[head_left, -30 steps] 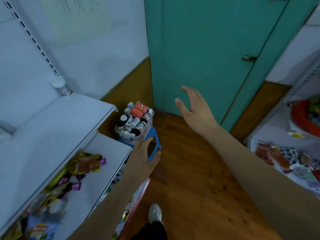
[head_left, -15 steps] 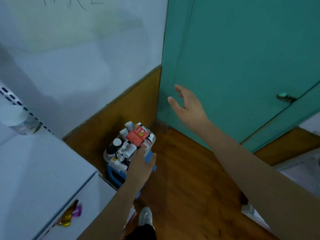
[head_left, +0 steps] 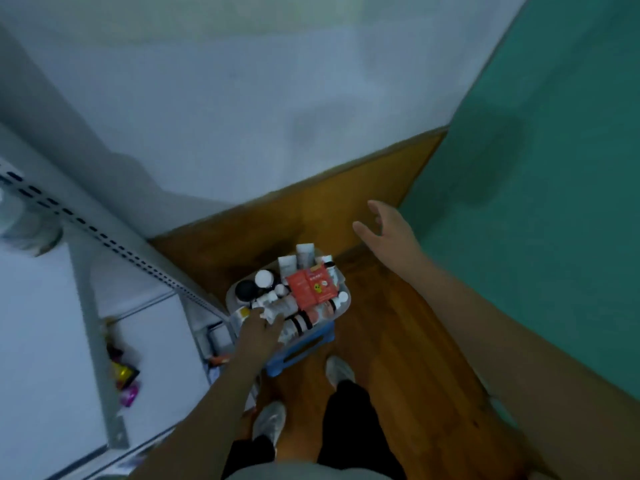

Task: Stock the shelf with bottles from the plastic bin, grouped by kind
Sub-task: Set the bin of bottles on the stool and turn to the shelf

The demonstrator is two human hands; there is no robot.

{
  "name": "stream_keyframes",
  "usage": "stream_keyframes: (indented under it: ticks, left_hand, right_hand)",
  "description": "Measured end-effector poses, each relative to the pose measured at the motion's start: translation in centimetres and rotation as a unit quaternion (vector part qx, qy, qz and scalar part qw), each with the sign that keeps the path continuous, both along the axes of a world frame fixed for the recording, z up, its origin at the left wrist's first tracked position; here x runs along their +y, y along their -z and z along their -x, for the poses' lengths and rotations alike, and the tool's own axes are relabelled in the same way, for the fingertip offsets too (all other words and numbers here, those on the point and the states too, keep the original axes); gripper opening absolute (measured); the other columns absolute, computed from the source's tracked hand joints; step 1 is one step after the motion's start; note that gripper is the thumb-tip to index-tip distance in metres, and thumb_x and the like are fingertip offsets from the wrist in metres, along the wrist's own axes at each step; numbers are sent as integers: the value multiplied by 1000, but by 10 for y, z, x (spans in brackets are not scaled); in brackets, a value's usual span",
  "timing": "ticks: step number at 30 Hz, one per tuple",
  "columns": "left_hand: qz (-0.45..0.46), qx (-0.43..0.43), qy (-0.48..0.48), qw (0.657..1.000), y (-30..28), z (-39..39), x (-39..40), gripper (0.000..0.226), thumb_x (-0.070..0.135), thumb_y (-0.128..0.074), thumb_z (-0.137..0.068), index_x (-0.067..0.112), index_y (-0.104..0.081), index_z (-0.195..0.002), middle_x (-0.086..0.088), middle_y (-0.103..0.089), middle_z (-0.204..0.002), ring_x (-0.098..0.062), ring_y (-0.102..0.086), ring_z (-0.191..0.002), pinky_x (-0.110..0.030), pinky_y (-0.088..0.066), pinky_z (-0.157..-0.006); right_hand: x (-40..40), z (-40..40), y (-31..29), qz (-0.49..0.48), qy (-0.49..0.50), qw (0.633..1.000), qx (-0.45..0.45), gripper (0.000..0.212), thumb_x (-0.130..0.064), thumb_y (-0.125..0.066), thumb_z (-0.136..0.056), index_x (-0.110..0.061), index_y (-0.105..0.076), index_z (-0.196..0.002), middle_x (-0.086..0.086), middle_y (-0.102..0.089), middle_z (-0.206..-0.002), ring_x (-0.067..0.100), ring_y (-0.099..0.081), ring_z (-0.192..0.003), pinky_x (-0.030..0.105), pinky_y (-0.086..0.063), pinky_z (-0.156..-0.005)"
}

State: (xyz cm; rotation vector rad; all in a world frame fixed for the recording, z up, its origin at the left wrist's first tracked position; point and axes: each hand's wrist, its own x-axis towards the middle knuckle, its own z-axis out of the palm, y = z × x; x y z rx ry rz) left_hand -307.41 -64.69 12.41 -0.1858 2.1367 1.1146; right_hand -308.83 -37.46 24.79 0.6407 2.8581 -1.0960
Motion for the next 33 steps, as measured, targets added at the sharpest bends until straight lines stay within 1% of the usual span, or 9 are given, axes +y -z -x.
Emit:
stream_keyframes:
  ticks: [8,12,14,17,20,23,25,28,33]
  left_hand:
    - [84,-36,-130,987,33,10,30,44,41,-60,-95,10,-49,-125,-16,-60,-121,-34,-60,-110,-46,-51,-92]
    - [72,-72,-175,979,59,17,51,59,42,-62,-94,12,-42,-141,-12,-54,-137,-29,-56,-118,-33,-45,-88]
    - [64,-82,-195,975,71,25,62,58,42,-60,-95,14,-41,-143,-12,-55,-136,-29,-57,-117,-31,-43,-84]
    - [39,-73,-234,969,87,41,75,52,39,-58,-97,14,-44,-140,-11,-57,-134,-29,-57,-117,-34,-46,-86]
    - [21,-59,-238,969,100,58,87,20,32,-55,-99,21,-54,-116,0,-59,-108,-16,-57,-96,-30,-45,-83]
    - [-52,-87,-272,957,117,76,98,44,28,-58,-98,15,-44,-137,3,-55,-119,-9,-55,-95,-24,-42,-77]
    - [-81,-106,-277,952,130,82,100,60,33,-62,-92,15,-38,-143,-1,-58,-127,-14,-61,-101,-27,-49,-82]
    - [-86,-123,-286,946,144,84,103,57,30,-66,-88,13,-46,-138,-4,-63,-117,-22,-64,-103,-38,-52,-94]
    - [-104,-138,-315,933,152,89,105,34,20,-64,-93,9,-55,-124,-7,-67,-105,-16,-64,-88,-26,-54,-77]
  right_hand:
    - [24,71,102,65,-138,971,-185,72,-45,-61,-94,-14,-31,-152,8,-36,-154,23,-39,-138,38,-38,-110]
    - [26,75,142,122,-184,952,-211,38,-24,-65,-95,-11,-54,-129,-11,-55,-113,11,-55,-111,3,-43,-76]
    - [23,73,164,138,-199,948,-208,26,-31,-69,-92,-21,-60,-114,-14,-66,-105,14,-65,-107,11,-52,-79]
    - [25,68,207,175,-214,932,-234,51,-43,-73,-85,-26,-54,-130,-7,-66,-124,11,-62,-115,42,-52,-98]
    - [15,67,224,190,-185,929,-258,51,-27,-76,-85,-21,-52,-130,0,-64,-128,10,-59,-113,36,-49,-98]
    - [10,64,242,181,-172,936,-248,54,-25,-77,-83,-21,-49,-130,-3,-61,-130,13,-58,-118,39,-49,-100]
    - [9,63,251,181,-149,942,-242,53,-21,-76,-85,-18,-48,-130,-7,-59,-125,9,-57,-114,32,-49,-95]
    - [6,61,262,170,-138,947,-234,38,-19,-76,-85,-20,-51,-114,-1,-64,-120,14,-61,-109,29,-50,-88]
    - [0,59,272,176,-144,948,-223,40,-24,-77,-84,-11,-59,-117,3,-70,-116,17,-66,-106,34,-54,-89]
